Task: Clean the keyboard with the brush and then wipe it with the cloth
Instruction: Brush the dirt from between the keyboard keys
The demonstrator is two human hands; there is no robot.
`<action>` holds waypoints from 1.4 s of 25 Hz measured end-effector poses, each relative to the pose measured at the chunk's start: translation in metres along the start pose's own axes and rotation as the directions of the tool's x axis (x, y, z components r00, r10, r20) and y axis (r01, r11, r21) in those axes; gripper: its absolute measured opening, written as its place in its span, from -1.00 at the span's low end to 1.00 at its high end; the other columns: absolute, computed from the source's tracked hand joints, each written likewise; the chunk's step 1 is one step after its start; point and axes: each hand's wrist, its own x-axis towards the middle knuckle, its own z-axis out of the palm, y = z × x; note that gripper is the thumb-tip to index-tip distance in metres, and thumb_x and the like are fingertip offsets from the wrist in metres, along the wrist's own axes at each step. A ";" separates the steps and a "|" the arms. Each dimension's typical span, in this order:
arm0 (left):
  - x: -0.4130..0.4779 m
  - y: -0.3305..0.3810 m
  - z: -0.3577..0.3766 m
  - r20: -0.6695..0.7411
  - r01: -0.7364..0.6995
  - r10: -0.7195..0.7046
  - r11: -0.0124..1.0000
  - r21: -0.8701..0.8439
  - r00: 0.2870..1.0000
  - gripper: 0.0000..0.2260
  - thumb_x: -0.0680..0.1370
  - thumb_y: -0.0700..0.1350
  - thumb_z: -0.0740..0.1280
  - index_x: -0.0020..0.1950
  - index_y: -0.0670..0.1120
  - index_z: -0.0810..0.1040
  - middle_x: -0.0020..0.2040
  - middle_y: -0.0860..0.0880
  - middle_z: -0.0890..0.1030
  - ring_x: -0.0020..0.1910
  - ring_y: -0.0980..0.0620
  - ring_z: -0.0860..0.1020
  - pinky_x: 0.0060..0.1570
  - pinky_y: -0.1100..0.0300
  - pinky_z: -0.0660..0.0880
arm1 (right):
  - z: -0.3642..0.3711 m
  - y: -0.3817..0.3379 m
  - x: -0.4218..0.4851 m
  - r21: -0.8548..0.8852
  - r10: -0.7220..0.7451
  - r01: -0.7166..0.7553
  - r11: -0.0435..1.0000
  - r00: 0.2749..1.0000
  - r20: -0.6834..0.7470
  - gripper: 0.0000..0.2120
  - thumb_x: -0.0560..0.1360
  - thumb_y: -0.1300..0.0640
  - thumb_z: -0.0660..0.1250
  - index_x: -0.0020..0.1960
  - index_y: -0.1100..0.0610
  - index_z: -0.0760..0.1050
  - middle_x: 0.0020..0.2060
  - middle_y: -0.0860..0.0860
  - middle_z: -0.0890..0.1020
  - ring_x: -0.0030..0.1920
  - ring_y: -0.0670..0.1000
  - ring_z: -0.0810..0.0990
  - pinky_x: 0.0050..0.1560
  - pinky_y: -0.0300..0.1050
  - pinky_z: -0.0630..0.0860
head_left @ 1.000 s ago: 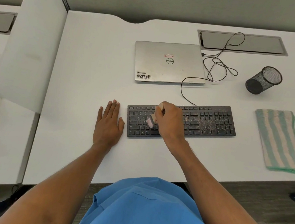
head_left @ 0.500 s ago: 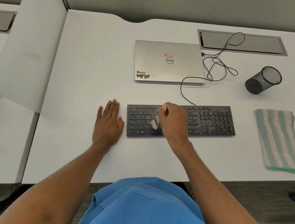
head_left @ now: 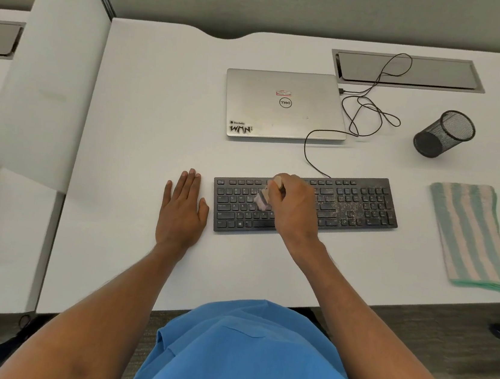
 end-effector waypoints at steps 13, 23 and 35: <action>0.000 0.000 0.000 -0.005 -0.003 0.003 1.000 -0.007 1.000 -0.43 0.69 0.00 0.03 0.70 -0.16 0.20 0.71 -0.09 0.20 0.71 0.00 0.09 0.69 -0.07 -0.06 | -0.005 0.000 -0.004 -0.069 -0.035 0.032 0.997 0.998 -0.044 -0.74 0.64 0.30 0.22 -0.22 0.36 0.43 -0.23 0.20 0.55 -0.27 -0.36 0.54 -0.37 -0.51 0.33; 0.000 0.000 -0.001 0.003 0.004 -0.004 1.000 -0.001 1.000 -0.42 0.69 0.01 0.01 0.70 -0.17 0.19 0.71 -0.09 0.19 0.71 0.00 0.08 0.69 -0.07 -0.07 | -0.008 -0.003 0.002 -0.192 -0.150 0.230 0.954 0.921 0.360 -0.86 0.61 0.27 0.28 0.02 0.15 0.61 -0.06 -0.01 0.60 -0.10 -0.09 0.56 -0.09 -0.33 0.42; 0.001 0.001 0.000 0.014 0.000 0.000 1.000 -0.001 1.000 -0.41 0.69 0.02 -0.01 0.70 -0.17 0.18 0.71 -0.09 0.17 0.71 0.00 0.07 0.69 -0.06 -0.10 | -0.028 0.009 0.011 -0.369 -0.045 0.071 0.927 0.996 0.079 -0.75 0.63 0.16 0.23 -0.22 0.16 0.41 -0.27 0.05 0.52 -0.34 -0.06 0.48 -0.36 -0.15 0.39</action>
